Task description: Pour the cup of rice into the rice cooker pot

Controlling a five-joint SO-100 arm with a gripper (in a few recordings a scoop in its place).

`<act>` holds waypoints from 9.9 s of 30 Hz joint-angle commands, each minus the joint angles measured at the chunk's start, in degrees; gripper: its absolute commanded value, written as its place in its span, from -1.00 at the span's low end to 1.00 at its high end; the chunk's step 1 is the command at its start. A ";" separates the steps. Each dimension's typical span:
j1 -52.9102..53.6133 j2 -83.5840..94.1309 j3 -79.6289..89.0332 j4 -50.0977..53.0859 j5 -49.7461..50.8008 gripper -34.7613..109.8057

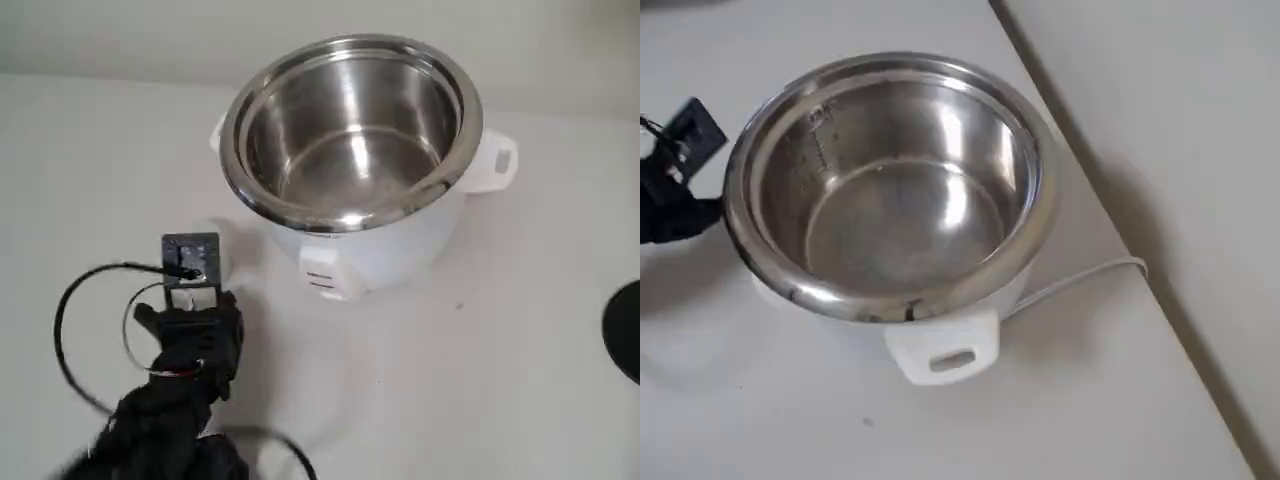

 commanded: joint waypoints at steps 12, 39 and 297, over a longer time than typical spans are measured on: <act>2.37 -51.33 -24.52 -49.75 -5.27 0.31; -1.05 -72.95 -45.09 -58.80 -12.66 -0.26; -2.46 -24.70 -23.82 -42.80 -3.78 0.21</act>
